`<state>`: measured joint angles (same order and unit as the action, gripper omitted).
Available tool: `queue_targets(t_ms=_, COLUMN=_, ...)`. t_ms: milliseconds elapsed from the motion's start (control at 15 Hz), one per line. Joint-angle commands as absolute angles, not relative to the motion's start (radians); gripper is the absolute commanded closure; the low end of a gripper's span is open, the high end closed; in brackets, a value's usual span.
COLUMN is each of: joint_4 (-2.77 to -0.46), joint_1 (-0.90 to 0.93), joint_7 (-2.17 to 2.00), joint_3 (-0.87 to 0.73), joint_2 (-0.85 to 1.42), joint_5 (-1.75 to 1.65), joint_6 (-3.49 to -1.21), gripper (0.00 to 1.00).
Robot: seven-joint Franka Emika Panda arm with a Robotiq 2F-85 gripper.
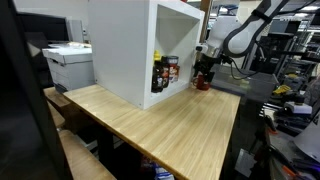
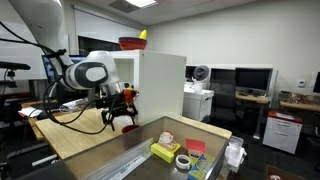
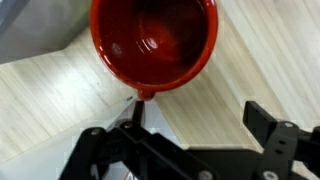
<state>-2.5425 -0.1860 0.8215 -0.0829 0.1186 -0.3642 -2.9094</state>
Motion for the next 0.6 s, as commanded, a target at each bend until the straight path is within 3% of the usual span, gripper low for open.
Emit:
queue_targets(t_ms=0, joint_4=-2.541, joint_1=-0.169, joint_7=0.803, joint_3=-0.094, joint_2=0.136, joint_5=-0.365, joint_6=-2.947, gripper=0.00)
queue_targets(t_ms=533, joint_4=-2.602, joint_1=-0.169, joint_7=0.736, joint_3=-0.068, joint_2=0.182, joint_5=-0.339, joint_6=-3.178, gripper=0.00)
